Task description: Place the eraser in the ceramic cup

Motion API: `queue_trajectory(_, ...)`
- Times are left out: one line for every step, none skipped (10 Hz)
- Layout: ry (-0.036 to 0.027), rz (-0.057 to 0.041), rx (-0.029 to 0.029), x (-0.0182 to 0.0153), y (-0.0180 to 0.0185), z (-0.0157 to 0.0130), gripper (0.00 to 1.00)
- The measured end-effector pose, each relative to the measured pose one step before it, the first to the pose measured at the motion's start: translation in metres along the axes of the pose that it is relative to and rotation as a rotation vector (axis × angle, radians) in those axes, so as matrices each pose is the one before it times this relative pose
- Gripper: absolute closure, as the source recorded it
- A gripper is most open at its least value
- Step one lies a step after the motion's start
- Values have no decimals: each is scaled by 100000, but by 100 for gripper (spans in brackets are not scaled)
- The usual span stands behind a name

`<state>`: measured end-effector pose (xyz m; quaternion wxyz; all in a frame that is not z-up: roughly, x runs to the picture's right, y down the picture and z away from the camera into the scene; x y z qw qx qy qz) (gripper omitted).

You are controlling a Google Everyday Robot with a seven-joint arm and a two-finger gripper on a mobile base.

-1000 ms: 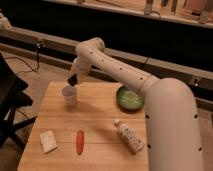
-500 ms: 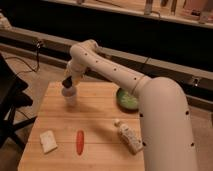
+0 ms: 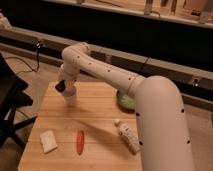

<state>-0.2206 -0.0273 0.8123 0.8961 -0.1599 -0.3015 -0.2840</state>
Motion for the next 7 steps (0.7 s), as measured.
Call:
queue_trajectory(104,1032,-752,26,316,80,20)
queue_trajectory(242,911,-894,38,347,133,20)
queue_trajectory(472,793,-689,158,297,-21,20)
queue_trajectory(657,685,-612,223,276,-74,20)
queue_trajectory(1197,643,-540,294,227,-216,20)
queue_trajectory(2259,555,-370,388,164,-380,20)
queue_trajectory(2912,830,267,745,113,-822,20)
